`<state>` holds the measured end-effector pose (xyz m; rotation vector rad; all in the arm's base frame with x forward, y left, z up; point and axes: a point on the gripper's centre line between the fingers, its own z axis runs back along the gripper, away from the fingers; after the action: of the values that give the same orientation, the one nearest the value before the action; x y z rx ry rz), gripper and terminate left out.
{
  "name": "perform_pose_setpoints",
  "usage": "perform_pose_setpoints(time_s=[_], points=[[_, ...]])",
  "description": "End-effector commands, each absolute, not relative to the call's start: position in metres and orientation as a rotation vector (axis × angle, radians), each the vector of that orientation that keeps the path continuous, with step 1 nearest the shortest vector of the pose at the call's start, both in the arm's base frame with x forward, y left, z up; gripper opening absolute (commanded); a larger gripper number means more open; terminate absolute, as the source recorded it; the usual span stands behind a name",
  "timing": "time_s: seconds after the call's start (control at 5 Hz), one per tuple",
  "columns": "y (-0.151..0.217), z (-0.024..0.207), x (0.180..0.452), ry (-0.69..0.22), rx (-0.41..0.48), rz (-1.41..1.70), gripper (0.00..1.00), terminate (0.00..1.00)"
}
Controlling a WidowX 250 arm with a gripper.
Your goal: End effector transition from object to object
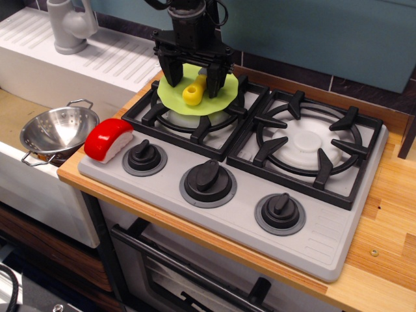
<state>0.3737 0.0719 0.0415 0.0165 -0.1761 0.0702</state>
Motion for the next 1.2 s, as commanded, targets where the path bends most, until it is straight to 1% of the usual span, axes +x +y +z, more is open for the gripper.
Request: perform_pose_setpoints(time_s=[0.0,0.4,0.6,0.8,1.0], points=[[0.072,0.042,0.374,-0.176,0.017,0.070,1.00,0.00],[0.073,0.071,0.361,-0.171,0.023,0.051,1.00,0.00],[0.067,0.105,0.369,-0.158,0.061,0.057,1.00,0.00],[0.070,0.121,0.363,-0.177,0.090,0.037,1.00,0.00],[0.081,0.128,0.350,-0.183,0.113,0.009,1.00,0.00]])
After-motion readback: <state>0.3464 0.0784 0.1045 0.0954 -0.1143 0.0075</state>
